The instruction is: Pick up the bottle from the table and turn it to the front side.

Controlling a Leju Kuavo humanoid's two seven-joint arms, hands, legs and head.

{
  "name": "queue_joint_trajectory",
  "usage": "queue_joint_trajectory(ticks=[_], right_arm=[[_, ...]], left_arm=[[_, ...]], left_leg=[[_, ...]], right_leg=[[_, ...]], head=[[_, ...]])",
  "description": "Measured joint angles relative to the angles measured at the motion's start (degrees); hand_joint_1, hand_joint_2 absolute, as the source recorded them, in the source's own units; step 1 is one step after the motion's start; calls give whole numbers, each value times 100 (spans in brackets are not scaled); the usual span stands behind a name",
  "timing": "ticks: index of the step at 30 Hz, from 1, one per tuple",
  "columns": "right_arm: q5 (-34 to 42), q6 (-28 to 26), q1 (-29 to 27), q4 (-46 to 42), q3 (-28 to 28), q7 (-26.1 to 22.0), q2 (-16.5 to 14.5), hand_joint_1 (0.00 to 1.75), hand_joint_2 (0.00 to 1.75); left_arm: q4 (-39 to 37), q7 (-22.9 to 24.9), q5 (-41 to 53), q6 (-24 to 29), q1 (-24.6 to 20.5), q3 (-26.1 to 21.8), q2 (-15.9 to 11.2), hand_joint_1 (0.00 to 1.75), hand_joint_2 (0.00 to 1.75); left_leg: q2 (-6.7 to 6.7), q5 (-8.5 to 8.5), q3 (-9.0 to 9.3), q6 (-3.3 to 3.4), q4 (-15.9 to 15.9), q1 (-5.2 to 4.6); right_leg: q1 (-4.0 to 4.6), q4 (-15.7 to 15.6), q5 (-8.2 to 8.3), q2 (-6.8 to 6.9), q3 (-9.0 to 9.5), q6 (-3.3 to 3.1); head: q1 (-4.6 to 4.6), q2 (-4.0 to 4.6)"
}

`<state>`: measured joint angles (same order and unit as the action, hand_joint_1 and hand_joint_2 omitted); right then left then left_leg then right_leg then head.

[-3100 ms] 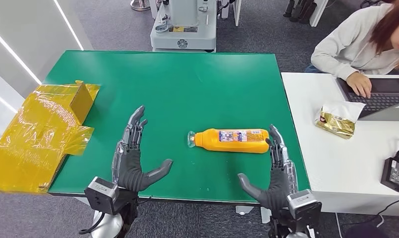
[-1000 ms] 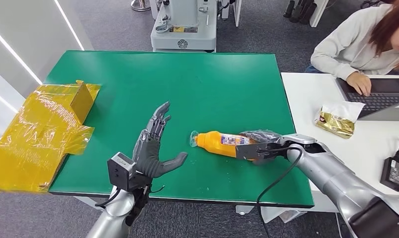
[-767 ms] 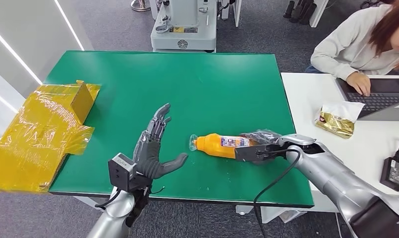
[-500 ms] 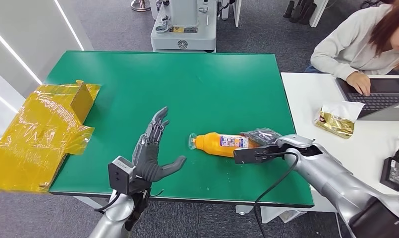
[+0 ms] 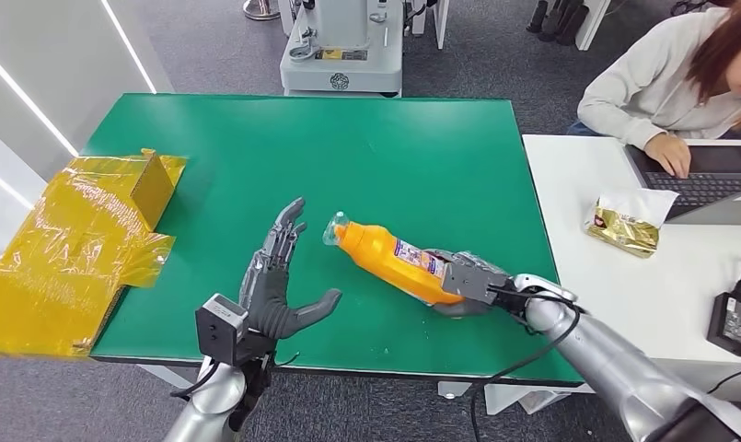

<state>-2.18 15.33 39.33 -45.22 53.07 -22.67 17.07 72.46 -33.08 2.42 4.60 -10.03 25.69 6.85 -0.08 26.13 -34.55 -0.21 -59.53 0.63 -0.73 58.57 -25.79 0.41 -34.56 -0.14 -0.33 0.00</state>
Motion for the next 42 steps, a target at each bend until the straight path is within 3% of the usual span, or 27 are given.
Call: queue_joint_trajectory(ticks=[4, 9, 15, 22, 29, 35, 38, 42], right_arm=[[270, -412, -891, -847, -568, -225, -136, 175, 175], [162, -978, -1830, -1841, -1086, -451, -536, 175, 175], [-106, -1224, -2491, -2667, -1490, -471, -834, 175, 175], [-637, -1383, -2860, -3009, -1801, -477, -980, 175, 175], [-842, -1311, -2853, -2996, -1937, -604, -1083, 175, 175], [-958, -1360, -2850, -2972, -1968, -616, -1138, 175, 175], [-1039, -1384, -2878, -2974, -1978, -574, -1161, 175, 175], [-1101, -1374, -2931, -3009, -2043, -492, -1196, 174, 175]], left_arm=[[70, 2, 58, 168, -8, -3, -15, 0, 175], [85, 10, 154, 317, -63, -3, -10, 0, 175], [30, 70, 114, 155, -252, -3, -13, 0, 175], [-487, 293, -123, -591, -532, 19, -25, 0, 175], [-1120, 1085, -1276, -2494, -907, 38, -126, 0, 175], [-1612, 1555, -1983, -3410, -1345, 45, -287, 0, 175], [-1813, 1729, -2336, -3686, -1532, 51, -392, 0, 175], [-1898, 1756, -2533, -3574, -1774, 65, -554, 0, 175]], left_leg=[[0, 3, -2, 1, 6, 0], [3, 2, -2, 0, 10, 1], [4, 1, -2, -1, 10, 0], [7, 1, -2, -1, 7, -2], [8, -1, -1, -4, 8, 0], [9, -4, 0, -7, 9, 0], [11, -5, 1, -9, 9, 0], [10, -5, 0, -9, 8, 0]], right_leg=[[1, 0, -6, 0, -4, 1], [2, 0, -9, -1, -7, -2], [1, 0, -9, -1, -6, -2], [-1, -1, -4, -3, -6, -1], [0, 0, -3, -5, -8, -4], [1, 2, -2, -6, -8, -5], [0, 2, -2, -9, -9, -6], [0, 2, -2, -8, -9, -6]], head=[[1, 0], [1, 0], [1, 0], [1, 0], [1, 0], [1, 0], [1, 0], [1, 0]])
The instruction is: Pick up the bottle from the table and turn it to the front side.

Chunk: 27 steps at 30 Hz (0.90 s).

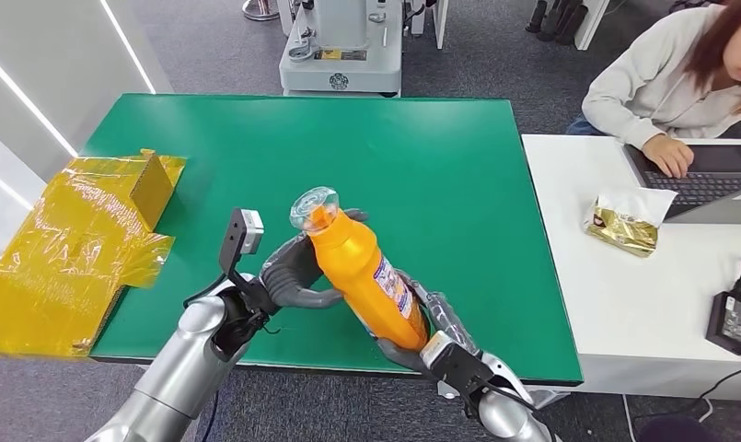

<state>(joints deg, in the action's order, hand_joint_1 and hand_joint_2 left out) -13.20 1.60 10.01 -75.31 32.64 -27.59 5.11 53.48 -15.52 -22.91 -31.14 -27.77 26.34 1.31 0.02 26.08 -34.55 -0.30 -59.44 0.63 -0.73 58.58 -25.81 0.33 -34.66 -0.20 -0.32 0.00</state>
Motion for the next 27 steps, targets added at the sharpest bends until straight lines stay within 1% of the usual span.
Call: queue_joint_trajectory(ticks=[5, 11, 18, 25, 27], right_arm=[[-6, 10, -53, -45, -74, 28, -7, 175, 175], [-72, 13, -176, -142, -79, 30, -7, 175, 175], [-78, 16, -236, -205, -81, 35, -7, 171, 175], [-210, 11, -339, -235, -81, 58, -26, 174, 175], [-217, -1, -370, -286, -98, 54, -36, 174, 175]], left_arm=[[2, -66, 3, 526, -284, -12, -216, 0, 175], [88, -266, 261, 995, -428, -70, -400, 0, 175], [170, -313, 183, 1051, -448, -146, -475, 0, 175], [210, -102, -68, 599, -245, -264, -477, 0, 175], [203, -138, 12, 742, -194, -274, -466, 0, 175]], left_leg=[[0, 0, 1, 0, 0, 0], [0, -1, 0, -1, 1, 1], [0, -1, -1, -1, 1, 0], [0, 0, -1, -1, 1, 0], [0, 0, -2, -1, 1, 0]], right_leg=[[0, 1, 0, 0, 0, 0], [1, 2, 0, 0, 0, 0], [0, 1, 0, 1, 1, 0], [0, 0, 0, 1, -1, 0], [0, 0, 0, 0, -1, 0]], head=[[0, 0], [-1, 0], [-1, 0], [0, 0], [-1, 0]])
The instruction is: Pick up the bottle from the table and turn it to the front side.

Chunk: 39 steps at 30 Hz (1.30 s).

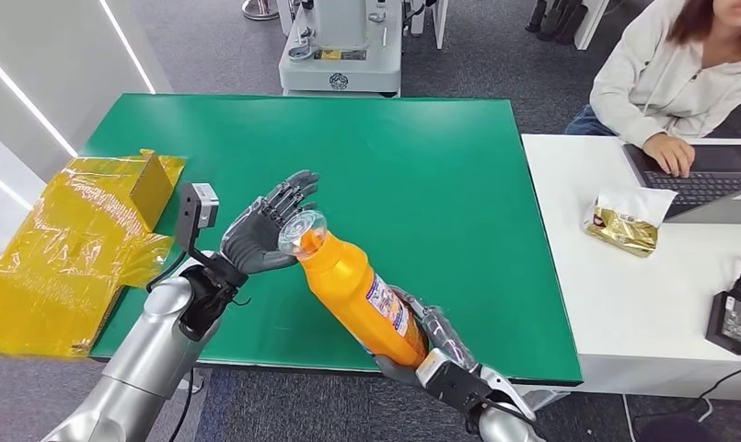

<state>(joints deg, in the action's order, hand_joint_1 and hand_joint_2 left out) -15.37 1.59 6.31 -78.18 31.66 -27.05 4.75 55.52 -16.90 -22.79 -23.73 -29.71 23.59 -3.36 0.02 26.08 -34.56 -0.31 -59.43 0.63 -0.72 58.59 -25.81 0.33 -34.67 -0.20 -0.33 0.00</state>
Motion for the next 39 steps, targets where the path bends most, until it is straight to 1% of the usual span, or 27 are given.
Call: queue_joint_trajectory(ticks=[3, 7, 9, 12, 18, 22, 25, 28, 33, 36, 39], right_arm=[[27, -108, -96, -176, -87, -70, -7, 175, 175], [260, -366, -284, -634, -371, -251, -8, 175, 175], [418, -443, -365, -934, -585, -298, -4, 175, 175], [588, -484, -449, -1314, -910, -311, 7, 175, 175], [732, -542, -600, -1682, -1380, -373, 44, 175, 175], [808, -517, -624, -1692, -1680, -391, 54, 175, 175], [776, -515, -571, -1607, -1827, -317, 54, 175, 175], [639, -521, -380, -1239, -1949, -239, 39, 175, 175], [462, -496, 37, -465, -2065, -314, -57, 175, 175], [407, -464, 308, -101, -2074, -293, -132, 175, 175], [417, -455, 543, 173, -2069, -228, -197, 175, 175]], left_arm=[[-63, -179, 386, 444, 12, -77, -11, 0, 175], [-265, -556, 1271, 1261, 21, -221, -73, 0, 175], [-370, -648, 1454, 1452, 46, -335, -103, 0, 175], [-490, -701, 1535, 1499, 102, -526, -132, 0, 175], [-611, -694, 1478, 1426, 222, -845, -150, 0, 175], [-619, -694, 1384, 1238, 370, -1081, -172, 0, 175], [-605, -665, 1307, 1037, 468, -1209, -171, 0, 175], [-498, -557, 1204, 687, 534, -1262, -136, 0, 175], [-102, -304, 981, 194, 566, -1248, 0, 0, 175], [199, -71, 696, -49, 533, -1152, 95, 0, 175], [346, 104, 352, -200, 382, -962, 190, 0, 175]], left_leg=[[-1, 0, -1, 0, 0, 0], [0, 0, 0, 0, 0, 0], [0, 0, 0, 0, 0, 0], [0, 0, 0, 0, 0, 0], [0, 0, -2, 0, 0, -1], [3, 1, -2, 0, 0, 0], [1, 0, -2, 0, 1, 0], [2, -1, -1, 0, 1, 0], [1, -3, -2, 1, -1, -1], [-1, -3, -2, 1, -3, -1], [-2, -4, -2, 1, -4, 0]], right_leg=[[0, 0, 0, 1, 0, 0], [0, 0, 0, 0, 0, 0], [0, 0, 0, 0, 0, 0], [0, 0, 0, 0, 0, 0], [-1, -1, 0, 0, 0, 0], [0, -1, 0, -3, -2, 0], [0, -1, 0, -1, -2, 0], [0, 0, 0, -1, -1, 0], [0, 0, 6, 0, -1, -2], [-1, 0, 6, 1, -2, -2], [0, 0, 6, 3, -1, -2]], head=[[0, 0], [0, 0], [0, 0], [0, 0], [0, 0], [0, 0], [1, 0], [1, 0], [0, 0], [0, 0], [0, 0]])
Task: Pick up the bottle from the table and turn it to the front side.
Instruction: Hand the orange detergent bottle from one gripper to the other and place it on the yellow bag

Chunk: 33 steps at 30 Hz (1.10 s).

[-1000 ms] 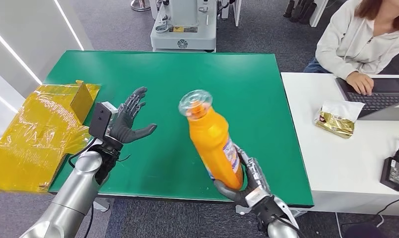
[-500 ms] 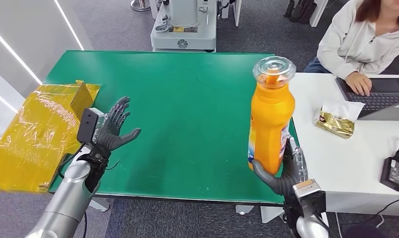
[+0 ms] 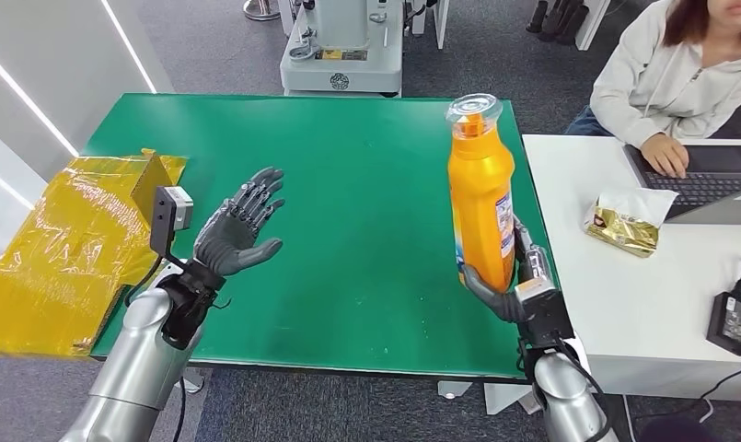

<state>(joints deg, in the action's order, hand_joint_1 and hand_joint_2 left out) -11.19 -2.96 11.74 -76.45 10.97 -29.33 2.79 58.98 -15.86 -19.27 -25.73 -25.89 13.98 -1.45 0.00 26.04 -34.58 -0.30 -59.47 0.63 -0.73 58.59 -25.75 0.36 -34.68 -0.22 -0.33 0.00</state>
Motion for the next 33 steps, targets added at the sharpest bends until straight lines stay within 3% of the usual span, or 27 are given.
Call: queue_joint_trajectory(ticks=[5, 11, 21, 33], right_arm=[[34, -30, 206, 328, 7, 36, -94, 175, 175], [65, -49, 430, 713, 145, 19, -274, 175, 175], [-18, -141, 692, 1164, 598, 105, -530, 175, 175], [-236, -179, 904, 1817, 1048, 313, -630, 175, 175]], left_arm=[[-4, 80, -300, -88, -370, 382, 131, 0, 175], [-428, 120, -372, -73, -880, 885, 481, 0, 175], [-1330, -173, 220, 352, -1393, 1566, 962, 0, 175], [-2192, -109, 388, 332, -1730, 1966, 1054, 0, 175]], left_leg=[[1, 0, 0, 0, 0, 0], [2, 0, 0, 0, 0, -1], [2, 0, -1, 0, 0, 0], [2, 0, -1, 0, 0, 0]], right_leg=[[0, 0, 0, -1, -1, 0], [0, 1, 1, -2, 0, 0], [0, 1, 1, -3, -2, 0], [0, 2, 1, -3, -2, 0]], head=[[0, 0], [0, 0], [1, 0], [1, 0]])
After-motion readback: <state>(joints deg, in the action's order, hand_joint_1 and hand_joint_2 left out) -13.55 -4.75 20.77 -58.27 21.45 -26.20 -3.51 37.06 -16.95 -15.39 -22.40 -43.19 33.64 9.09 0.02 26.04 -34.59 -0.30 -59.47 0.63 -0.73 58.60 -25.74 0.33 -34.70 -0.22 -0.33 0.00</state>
